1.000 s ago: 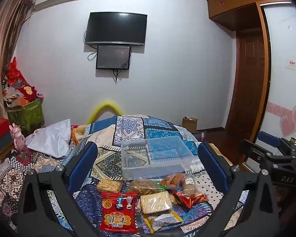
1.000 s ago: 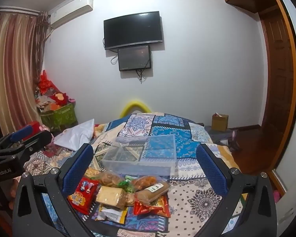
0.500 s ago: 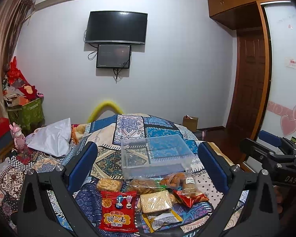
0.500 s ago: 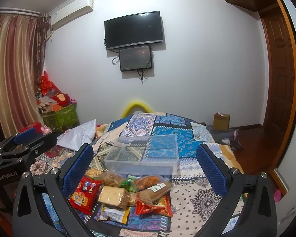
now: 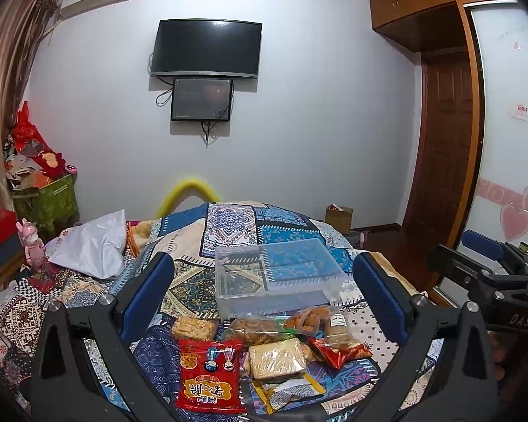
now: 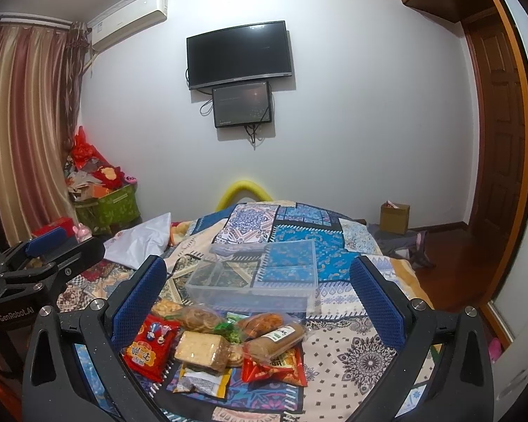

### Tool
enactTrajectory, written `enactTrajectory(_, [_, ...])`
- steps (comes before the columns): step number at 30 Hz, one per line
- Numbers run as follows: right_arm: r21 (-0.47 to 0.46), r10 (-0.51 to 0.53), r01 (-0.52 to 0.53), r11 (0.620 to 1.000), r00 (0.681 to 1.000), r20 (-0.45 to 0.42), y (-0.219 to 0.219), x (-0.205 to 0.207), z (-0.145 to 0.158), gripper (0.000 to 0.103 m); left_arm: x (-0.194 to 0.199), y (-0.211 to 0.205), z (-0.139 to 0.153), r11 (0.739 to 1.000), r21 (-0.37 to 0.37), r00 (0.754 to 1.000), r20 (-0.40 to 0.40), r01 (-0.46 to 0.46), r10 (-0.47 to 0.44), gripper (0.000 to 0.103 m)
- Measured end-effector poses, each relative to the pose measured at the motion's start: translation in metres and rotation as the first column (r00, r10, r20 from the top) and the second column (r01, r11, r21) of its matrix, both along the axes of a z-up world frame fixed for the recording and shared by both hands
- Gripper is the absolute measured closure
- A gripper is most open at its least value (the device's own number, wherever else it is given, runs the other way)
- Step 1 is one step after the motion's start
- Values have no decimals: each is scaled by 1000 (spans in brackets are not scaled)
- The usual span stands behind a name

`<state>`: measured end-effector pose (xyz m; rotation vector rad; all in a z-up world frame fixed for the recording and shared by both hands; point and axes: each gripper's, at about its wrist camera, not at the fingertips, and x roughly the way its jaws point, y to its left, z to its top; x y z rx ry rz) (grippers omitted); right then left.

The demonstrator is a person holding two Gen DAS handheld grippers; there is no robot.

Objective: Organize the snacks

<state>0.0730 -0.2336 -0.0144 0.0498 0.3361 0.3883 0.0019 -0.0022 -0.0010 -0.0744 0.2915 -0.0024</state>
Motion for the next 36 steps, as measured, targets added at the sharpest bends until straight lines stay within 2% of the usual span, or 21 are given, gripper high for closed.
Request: enactTrajectory(36, [3,0,0,1000,1000,0,0,0,0,0,6,2,1,1000,-7,1000,-2,8,-8,0])
